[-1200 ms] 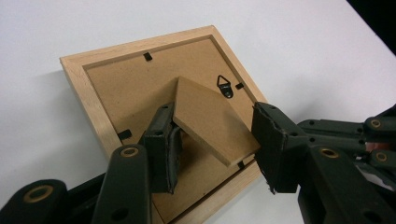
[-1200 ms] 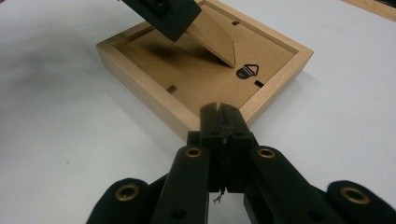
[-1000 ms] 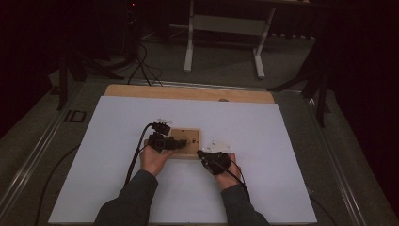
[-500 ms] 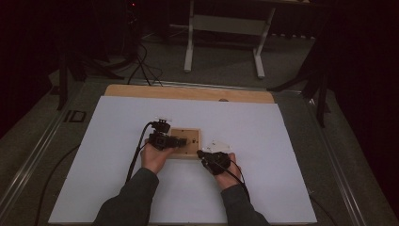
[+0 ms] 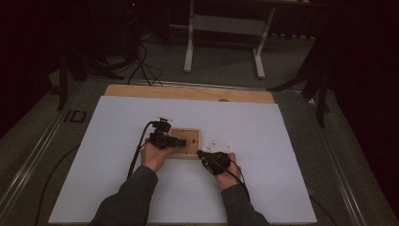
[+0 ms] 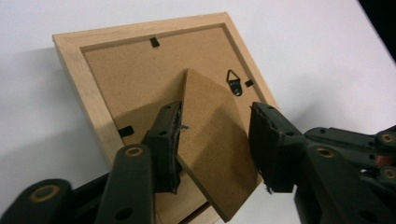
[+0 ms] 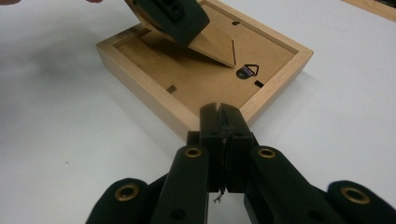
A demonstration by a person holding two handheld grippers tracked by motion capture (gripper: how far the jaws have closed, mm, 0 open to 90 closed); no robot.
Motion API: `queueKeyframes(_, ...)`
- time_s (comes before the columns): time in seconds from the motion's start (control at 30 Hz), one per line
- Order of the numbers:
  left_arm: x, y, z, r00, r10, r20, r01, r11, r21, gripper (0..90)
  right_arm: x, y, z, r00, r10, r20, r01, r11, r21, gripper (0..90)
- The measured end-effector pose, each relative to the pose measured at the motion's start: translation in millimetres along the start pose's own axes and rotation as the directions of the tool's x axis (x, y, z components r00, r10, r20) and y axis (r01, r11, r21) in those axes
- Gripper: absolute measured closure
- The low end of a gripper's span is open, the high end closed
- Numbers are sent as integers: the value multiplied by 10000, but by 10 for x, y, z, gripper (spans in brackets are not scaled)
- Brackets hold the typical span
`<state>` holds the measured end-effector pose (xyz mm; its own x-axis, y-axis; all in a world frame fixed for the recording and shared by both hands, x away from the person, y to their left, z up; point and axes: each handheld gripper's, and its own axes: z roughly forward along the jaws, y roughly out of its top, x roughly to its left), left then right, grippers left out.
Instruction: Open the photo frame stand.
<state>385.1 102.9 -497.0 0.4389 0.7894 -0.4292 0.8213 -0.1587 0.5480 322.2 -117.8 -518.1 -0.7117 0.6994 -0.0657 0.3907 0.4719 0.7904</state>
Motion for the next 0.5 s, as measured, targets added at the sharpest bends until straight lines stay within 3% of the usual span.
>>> queueKeyframes(0.2,-24,-6,-5,9998,174,-128,-174,9998,-3,566,-5,0,-2,10000,-13,13,13,10000,20,874)
queueKeyframes(0.5,-106,-38,-41,9948,920,-446,-929,9955,-191,567,-28,4,-5,10000,52,25,-52,10000,70,826)
